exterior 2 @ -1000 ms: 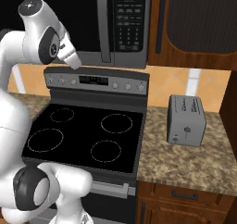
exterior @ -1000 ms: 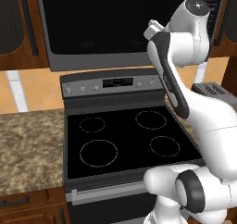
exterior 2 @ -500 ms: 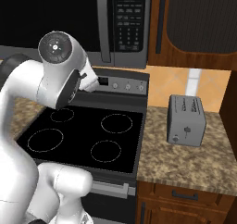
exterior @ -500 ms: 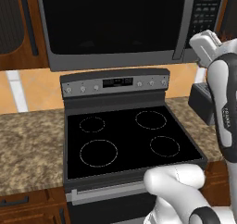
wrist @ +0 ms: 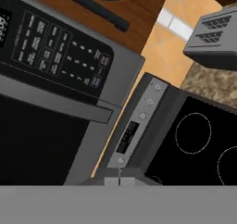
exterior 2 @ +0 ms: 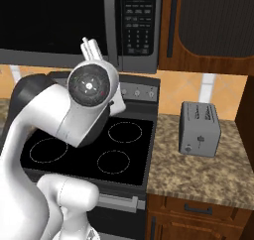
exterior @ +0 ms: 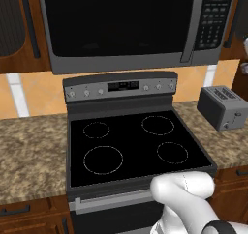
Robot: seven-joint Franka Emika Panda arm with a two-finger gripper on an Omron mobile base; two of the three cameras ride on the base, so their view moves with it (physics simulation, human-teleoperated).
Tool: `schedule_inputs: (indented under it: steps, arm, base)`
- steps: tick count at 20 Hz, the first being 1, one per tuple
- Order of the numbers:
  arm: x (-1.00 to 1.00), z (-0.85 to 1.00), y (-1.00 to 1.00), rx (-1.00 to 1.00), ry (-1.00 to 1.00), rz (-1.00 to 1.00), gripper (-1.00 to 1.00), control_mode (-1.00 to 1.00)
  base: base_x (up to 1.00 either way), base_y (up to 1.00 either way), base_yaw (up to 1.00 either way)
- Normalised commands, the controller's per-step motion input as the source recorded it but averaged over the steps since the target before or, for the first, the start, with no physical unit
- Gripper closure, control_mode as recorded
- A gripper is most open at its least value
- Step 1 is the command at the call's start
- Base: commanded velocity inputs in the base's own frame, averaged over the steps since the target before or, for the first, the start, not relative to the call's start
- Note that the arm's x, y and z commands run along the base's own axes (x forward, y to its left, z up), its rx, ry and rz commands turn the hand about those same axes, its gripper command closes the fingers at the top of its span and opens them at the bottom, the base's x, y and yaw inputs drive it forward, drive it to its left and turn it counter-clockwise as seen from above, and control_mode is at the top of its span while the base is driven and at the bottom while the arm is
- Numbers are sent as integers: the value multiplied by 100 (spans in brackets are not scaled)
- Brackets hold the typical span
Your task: Open the microwave, place the bowl with waffle inside the microwave, then close the microwave door and turn it on.
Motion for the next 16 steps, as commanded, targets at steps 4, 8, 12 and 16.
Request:
schedule_inputs:
  steps: [4, 8, 12, 16]
  arm:
    - [0, 37, 0, 11, -16, -15, 100, -100]
    - [0, 8, 0, 6, -16, -21, 100, -100]
    - [2, 0, -7, 4, -16, -22, 100, -100]
    - [5, 0, -1, 1, -4, -4, 100, -100]
  base:
    - [0, 0, 0]
    - [0, 0, 0]
    - [0, 0, 0]
    - [0, 0, 0]
